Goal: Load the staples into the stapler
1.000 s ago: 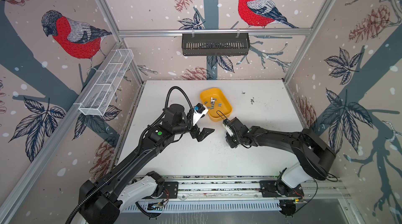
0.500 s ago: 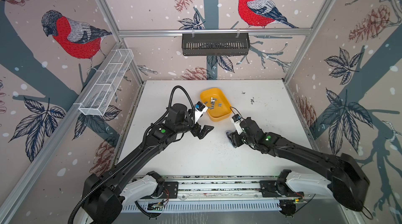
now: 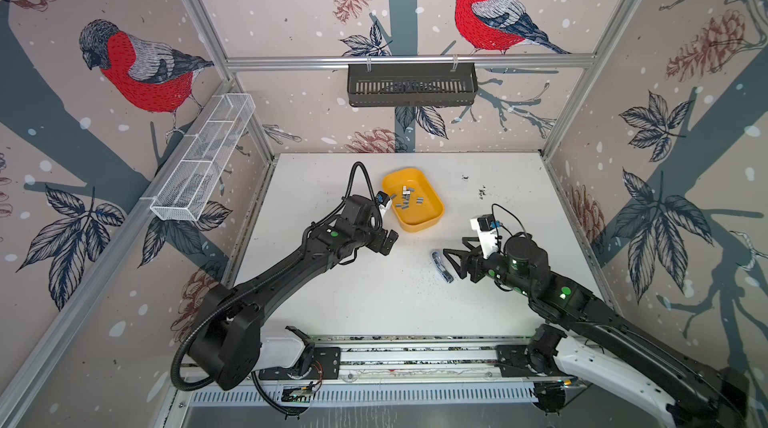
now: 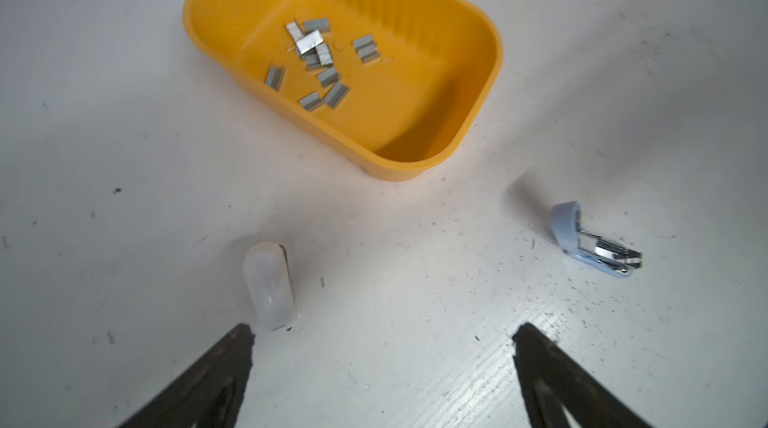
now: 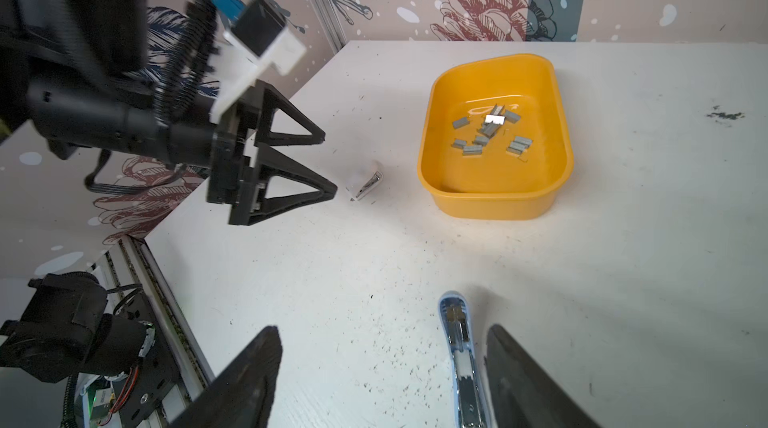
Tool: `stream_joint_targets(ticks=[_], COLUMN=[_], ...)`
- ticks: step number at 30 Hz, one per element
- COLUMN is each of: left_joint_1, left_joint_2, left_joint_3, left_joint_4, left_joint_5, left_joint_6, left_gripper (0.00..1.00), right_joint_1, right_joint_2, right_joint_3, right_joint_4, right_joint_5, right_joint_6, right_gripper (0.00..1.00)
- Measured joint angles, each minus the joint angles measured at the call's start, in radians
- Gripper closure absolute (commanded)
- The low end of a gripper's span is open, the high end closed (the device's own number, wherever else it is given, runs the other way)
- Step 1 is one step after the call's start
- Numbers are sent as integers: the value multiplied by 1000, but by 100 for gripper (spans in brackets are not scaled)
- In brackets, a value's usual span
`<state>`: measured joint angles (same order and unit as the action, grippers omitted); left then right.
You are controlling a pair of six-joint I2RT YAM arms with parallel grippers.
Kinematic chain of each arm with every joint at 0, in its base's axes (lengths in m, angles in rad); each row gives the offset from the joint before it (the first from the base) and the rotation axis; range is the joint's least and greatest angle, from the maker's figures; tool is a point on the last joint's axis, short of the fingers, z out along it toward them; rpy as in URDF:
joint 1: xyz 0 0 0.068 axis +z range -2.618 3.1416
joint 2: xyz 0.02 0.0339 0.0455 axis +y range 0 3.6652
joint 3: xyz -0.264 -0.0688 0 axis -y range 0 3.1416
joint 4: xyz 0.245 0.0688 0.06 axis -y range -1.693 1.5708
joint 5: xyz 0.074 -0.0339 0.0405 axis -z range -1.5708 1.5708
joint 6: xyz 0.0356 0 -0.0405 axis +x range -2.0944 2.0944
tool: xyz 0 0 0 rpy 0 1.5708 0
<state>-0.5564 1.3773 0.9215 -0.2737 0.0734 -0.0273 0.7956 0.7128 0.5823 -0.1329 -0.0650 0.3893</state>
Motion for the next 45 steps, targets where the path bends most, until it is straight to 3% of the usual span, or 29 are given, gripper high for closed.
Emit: stream_joint_targets(ticks=[2, 7, 18, 21, 25, 35, 45], left_joint_1=[20, 69, 74, 79, 97, 112, 119], left_joint_2=[70, 222, 410, 422, 433, 477, 480], left_joint_3=[35, 138, 238, 239, 246, 257, 257], left_joint_4=[-18, -81, -144, -161, -163, -164, -155], left_joint_5=[-31, -98, -150, -152, -150, -114, -93], left_joint_6=[-23, -93, -127, -129, -129, -124, -123], left_gripper=[9, 10, 17, 21, 36, 56, 55], right_joint_1=[0, -1, -3, -3, -3, -11, -24], right_joint_2=[-14, -47, -69, -72, -71, -71, -65], right_joint_3=[3, -5, -26, -29, -35, -41, -44], right_joint_4=[-7, -29, -50, -48, -48, -46, -45], right_joint_5=[-6, -13, -12, -6, -4, -1, -9], right_joint_6=[0, 0, 0, 3, 6, 7, 7], right_gripper=[7, 0, 1, 1, 1, 1, 1])
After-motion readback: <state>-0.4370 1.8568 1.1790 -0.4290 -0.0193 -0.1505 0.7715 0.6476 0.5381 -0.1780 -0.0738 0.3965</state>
